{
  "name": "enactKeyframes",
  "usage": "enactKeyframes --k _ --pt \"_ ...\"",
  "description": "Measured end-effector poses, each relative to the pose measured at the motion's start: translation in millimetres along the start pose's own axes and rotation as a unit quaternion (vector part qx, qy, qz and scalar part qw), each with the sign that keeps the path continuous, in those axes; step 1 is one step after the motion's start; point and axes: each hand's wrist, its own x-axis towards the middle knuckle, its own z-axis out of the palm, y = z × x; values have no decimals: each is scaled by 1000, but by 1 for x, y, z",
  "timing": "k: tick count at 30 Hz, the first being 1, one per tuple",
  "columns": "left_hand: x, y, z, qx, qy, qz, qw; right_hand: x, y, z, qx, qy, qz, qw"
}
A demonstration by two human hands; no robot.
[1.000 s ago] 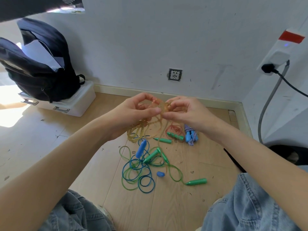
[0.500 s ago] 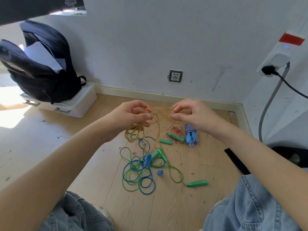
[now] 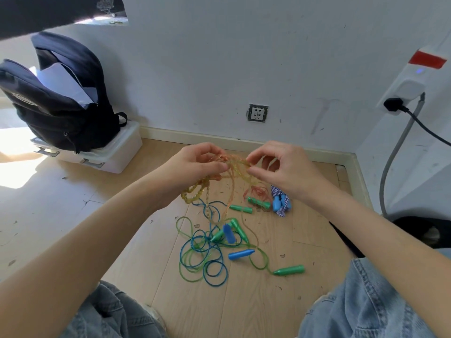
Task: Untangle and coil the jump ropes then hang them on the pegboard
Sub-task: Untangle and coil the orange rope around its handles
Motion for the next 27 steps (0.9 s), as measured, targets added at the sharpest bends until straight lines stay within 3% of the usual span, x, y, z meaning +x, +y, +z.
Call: enactKeyframes --k 3,9,14,18,23,25,27 --pt "-2 0 1 24 -15 40 999 0 1 3 -5 -17 14 1000" --pt "1 -3 7 167 7 107 980 0 -2 2 128 -81 97 984" --pt "4 -6 8 325 34 142 934 -1 -4 -3 198 -117 130 964" --pt "6 -16 13 490 -18 157 857 0 -9 -8 259 -141 112 949" --pt "10 -19 3 534 -2 103 839 2 -6 -13 278 -169 161 932" --pt "11 -21 -3 557 26 90 825 3 -5 -17 154 -221 158 950" --pt "11 -23 -5 562 37 79 822 1 0 -13 -84 -290 124 945"
